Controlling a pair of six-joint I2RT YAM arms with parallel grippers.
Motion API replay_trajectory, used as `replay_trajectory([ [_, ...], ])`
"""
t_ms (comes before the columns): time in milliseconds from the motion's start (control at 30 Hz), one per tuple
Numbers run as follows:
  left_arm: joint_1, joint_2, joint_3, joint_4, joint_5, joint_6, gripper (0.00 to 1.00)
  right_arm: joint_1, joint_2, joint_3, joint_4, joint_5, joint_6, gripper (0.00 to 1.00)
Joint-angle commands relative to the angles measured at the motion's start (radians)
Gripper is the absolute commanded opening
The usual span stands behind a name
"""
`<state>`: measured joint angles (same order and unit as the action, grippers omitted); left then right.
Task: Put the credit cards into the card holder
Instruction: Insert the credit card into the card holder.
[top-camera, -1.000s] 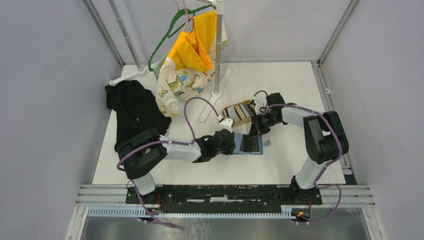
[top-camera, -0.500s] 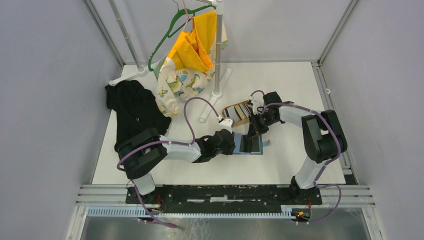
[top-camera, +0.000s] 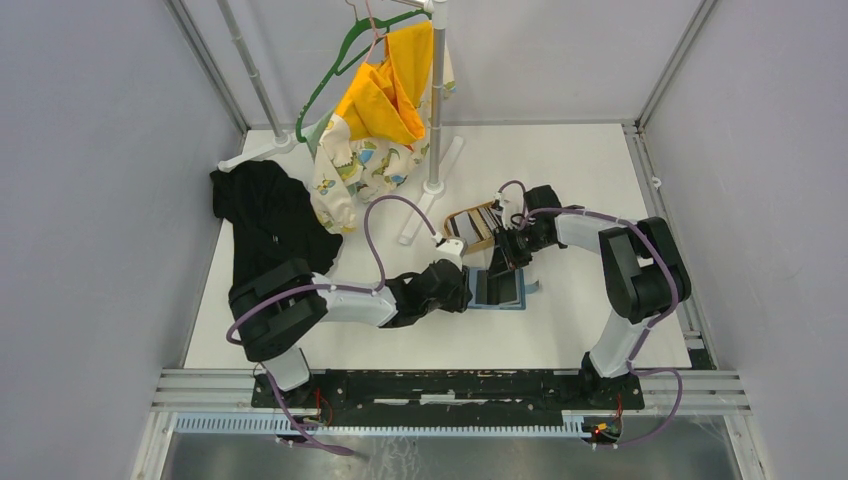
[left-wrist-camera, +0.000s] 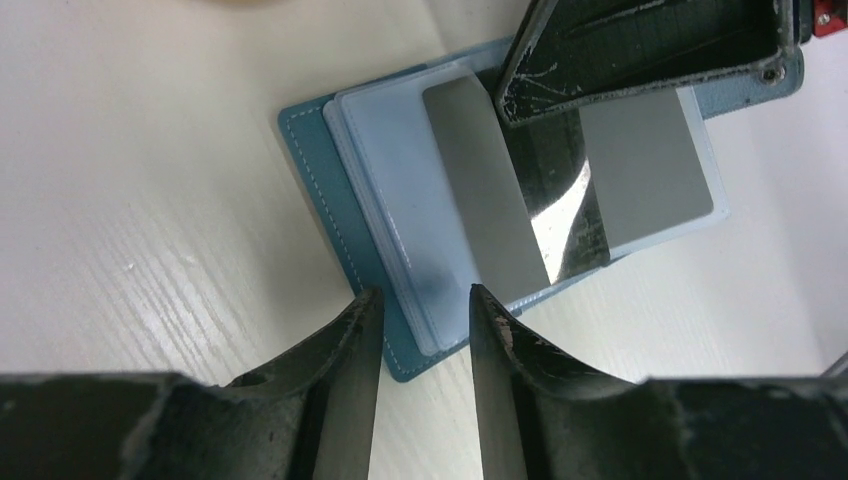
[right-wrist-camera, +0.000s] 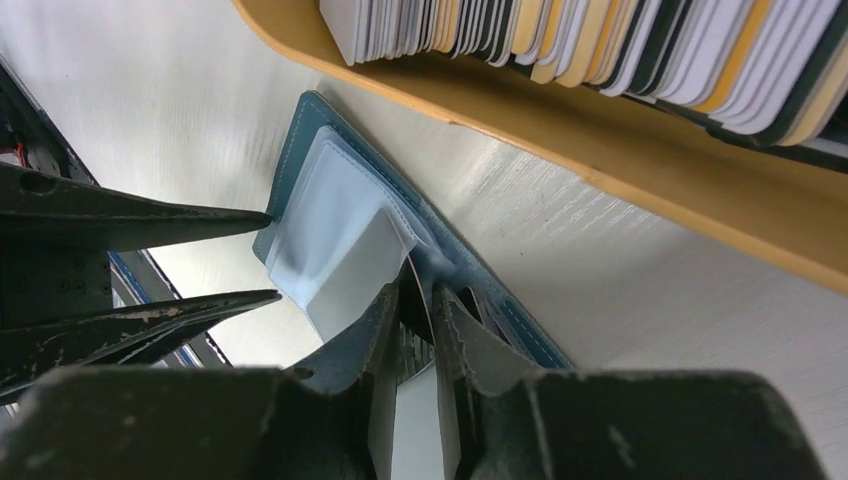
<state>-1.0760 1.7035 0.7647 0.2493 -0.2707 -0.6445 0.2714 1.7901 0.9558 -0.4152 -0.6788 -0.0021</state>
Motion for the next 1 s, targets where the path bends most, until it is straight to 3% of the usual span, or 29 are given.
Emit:
replay_trajectory([
  [0,-0.005,-0.087,-0.03,0.05,0.021,0.032,0.44,0.008,0.034,-0.032,-0.027,0.111,-0.047,0.24],
  [267,-0.061,-0.155,0.011,0.046,0.062,0.016,0.43,0.0,0.014,-0.032,-0.027,0.102,-0.068,0.28],
  [700,-0.118,0.114,0.282,0.0,-0.011,-0.02,0.25,-0.003,0.017,-0.028,-0.032,0.066,-0.088,0.29],
  [967,-0.121,0.223,0.399,-0.074,-0.097,-0.034,0.23,-0.003,0.02,-0.032,-0.026,0.064,-0.088,0.29],
])
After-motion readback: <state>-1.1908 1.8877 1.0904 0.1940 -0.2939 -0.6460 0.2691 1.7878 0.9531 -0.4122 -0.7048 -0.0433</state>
